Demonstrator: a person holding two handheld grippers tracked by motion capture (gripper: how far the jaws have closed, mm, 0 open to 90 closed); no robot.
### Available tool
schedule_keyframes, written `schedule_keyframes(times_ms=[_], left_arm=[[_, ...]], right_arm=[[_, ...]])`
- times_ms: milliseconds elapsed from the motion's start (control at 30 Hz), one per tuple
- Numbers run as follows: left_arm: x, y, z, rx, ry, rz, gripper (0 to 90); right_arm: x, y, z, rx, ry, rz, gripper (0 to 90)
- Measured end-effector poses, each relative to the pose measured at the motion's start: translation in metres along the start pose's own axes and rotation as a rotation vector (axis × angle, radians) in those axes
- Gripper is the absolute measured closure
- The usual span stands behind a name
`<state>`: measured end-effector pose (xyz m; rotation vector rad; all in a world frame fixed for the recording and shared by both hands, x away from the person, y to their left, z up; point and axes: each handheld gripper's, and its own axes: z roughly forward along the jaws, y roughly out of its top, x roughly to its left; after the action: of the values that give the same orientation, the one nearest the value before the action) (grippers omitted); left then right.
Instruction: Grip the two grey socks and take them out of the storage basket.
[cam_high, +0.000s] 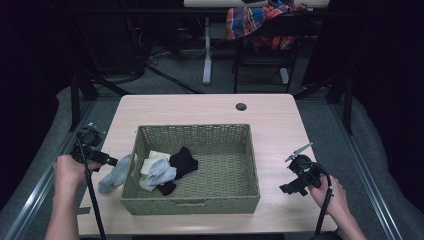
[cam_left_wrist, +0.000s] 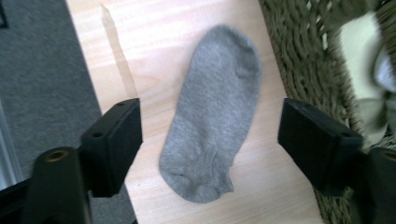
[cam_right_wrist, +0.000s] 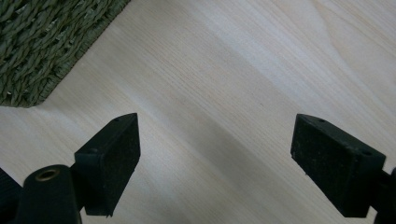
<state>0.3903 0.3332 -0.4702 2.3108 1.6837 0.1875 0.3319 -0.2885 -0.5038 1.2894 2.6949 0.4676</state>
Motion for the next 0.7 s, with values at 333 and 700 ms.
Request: schedule_keyframes(times_ms=[333, 700], left_arm=[[-0.021, 0.011, -0.027, -0.069, 0.021, 0.065, 15.3], [-0.064, 0.032, -0.042, -0.113, 0.015, 0.212, 11.6]], right_arm=[[-0.001, -0.001, 0.001, 0.004, -0.001, 0.002, 15.6], [-0.005, -0.011, -0.002, -0.007, 0.004, 0.035, 15.5]])
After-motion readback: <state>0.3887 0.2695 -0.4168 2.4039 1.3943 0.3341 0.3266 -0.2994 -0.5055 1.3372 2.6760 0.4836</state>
